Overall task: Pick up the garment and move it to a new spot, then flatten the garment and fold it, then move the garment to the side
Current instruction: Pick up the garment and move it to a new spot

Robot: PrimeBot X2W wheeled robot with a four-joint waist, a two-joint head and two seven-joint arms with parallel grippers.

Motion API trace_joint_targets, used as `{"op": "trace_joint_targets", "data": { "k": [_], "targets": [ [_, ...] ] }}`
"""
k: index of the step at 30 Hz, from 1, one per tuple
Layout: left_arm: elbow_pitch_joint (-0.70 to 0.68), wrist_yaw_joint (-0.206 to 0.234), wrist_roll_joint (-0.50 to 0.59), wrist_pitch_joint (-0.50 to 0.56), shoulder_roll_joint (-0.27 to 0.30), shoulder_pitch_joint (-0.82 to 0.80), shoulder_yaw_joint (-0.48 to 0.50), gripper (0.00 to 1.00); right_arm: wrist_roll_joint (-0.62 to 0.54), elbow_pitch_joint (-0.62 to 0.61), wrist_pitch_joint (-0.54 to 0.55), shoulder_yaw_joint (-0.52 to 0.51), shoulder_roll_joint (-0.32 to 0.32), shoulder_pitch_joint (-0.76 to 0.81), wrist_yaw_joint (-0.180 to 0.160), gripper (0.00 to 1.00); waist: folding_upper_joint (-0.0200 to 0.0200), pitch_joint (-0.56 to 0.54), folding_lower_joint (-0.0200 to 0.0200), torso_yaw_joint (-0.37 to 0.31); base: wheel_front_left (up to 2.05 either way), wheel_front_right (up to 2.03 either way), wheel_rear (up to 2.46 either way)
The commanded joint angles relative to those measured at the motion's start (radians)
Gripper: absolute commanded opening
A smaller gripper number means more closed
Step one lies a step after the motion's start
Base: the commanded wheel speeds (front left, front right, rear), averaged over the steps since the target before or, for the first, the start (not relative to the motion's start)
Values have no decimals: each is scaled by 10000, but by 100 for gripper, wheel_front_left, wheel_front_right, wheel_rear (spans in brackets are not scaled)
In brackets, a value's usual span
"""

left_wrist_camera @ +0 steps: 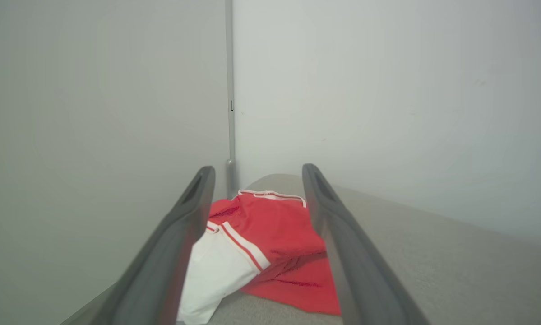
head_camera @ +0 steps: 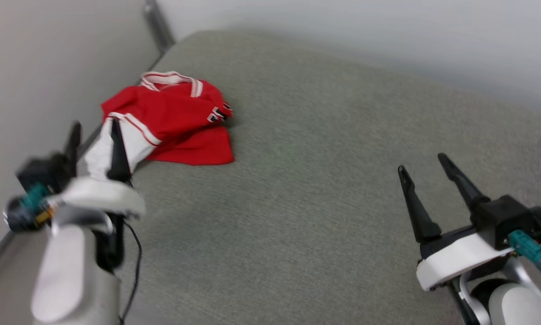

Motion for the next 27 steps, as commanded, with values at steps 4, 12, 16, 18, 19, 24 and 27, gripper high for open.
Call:
{"op": "trace_joint_targets", "data": {
  "k": [4,12,16,18,19,24,27],
  "targets": [
    [202,-24,-329,1201,630,-1484,318,100,84,-378,130,-26,-221,-450,-7,100,0,1385,0,-1291,0,0,0],
    [927,-201,-1017,6090,2398,-3510,581,100,215,-847,20,-225,-411,-1208,-7,100,0,3198,0,-2548,0,0,0],
    [1474,-142,-1515,8191,2961,-3807,838,100,279,-749,-173,-199,-364,-1513,-7,100,0,3869,0,-2922,0,0,0],
    [1800,-22,-1675,8871,3124,-3767,986,100,319,-618,-304,-133,-337,-1658,-7,100,0,4070,0,-3076,0,0,0],
    [1944,15,-1783,9166,3168,-3705,1054,100,331,-547,-360,-99,-329,-1735,-7,100,0,4150,0,-3143,0,0,0],
    [2689,244,-1995,10324,3212,-3205,1106,100,426,-245,-619,-64,-253,-1952,-7,100,0,4326,0,-3328,0,0,0],
    [3049,482,-2156,10812,3052,-2868,1188,100,413,-103,-712,-67,-220,-2026,-7,100,0,4267,0,-3374,0,0,0]
  ]
}}
